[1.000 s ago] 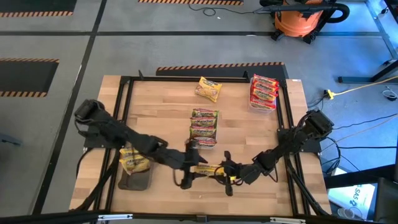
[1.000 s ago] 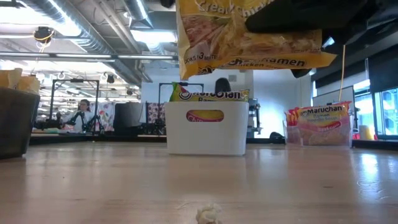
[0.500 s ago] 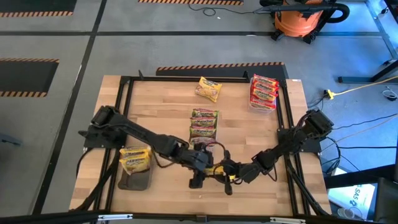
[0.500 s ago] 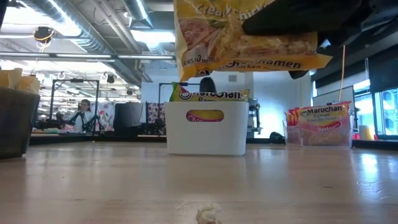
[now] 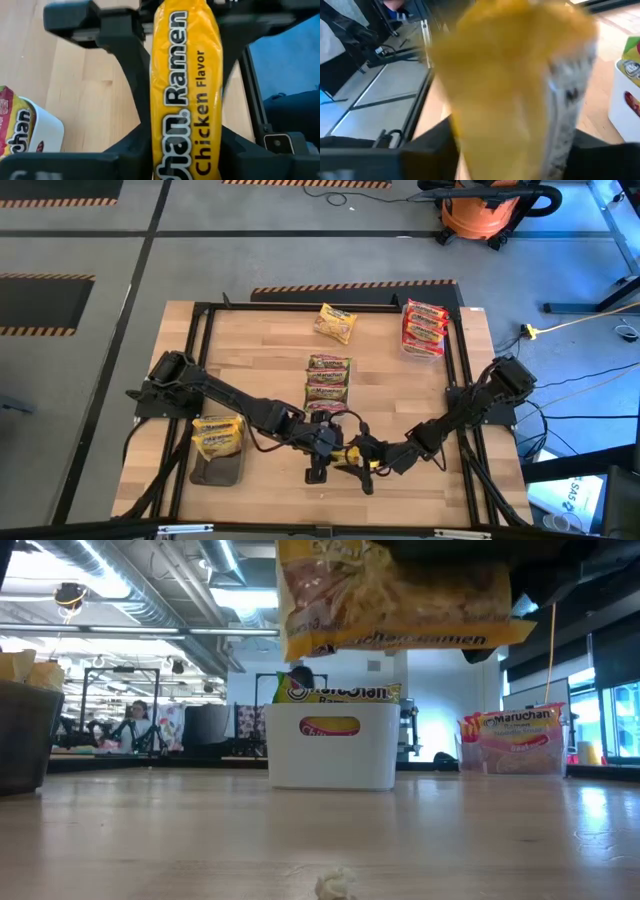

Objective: Sort Maruchan noodles
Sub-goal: Put the yellow noodle pack into the black bin

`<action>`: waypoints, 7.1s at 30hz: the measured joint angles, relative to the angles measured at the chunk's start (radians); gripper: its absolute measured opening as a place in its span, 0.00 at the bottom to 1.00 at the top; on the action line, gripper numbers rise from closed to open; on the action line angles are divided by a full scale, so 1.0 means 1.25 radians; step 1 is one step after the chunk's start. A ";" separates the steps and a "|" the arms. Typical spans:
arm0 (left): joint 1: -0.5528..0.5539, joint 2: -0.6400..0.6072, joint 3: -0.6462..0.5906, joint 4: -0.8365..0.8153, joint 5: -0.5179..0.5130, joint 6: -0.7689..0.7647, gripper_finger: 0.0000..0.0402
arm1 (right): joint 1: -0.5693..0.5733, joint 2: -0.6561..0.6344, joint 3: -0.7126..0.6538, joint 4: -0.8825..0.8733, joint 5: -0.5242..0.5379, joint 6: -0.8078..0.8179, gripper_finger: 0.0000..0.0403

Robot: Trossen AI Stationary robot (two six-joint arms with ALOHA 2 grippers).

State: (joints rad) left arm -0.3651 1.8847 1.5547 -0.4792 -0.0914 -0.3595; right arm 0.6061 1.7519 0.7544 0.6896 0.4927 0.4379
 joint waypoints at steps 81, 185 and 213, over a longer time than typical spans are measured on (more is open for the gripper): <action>-0.558 -0.358 -0.441 -0.604 -0.286 -0.822 0.50 | 0.065 -0.110 0.000 -0.177 0.058 0.065 0.75; -0.039 -0.358 -0.549 0.198 -0.252 -0.046 0.50 | -0.945 0.034 0.317 -1.178 -0.367 -0.471 0.00; -0.210 -0.358 -0.549 0.215 -0.250 -0.367 0.50 | -0.352 -0.103 0.154 -1.132 -0.308 -0.051 0.00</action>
State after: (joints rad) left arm -0.6273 1.4376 0.8684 -0.2104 -0.4043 -0.8188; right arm 0.1667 1.6234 0.9474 -0.7253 0.1076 0.3744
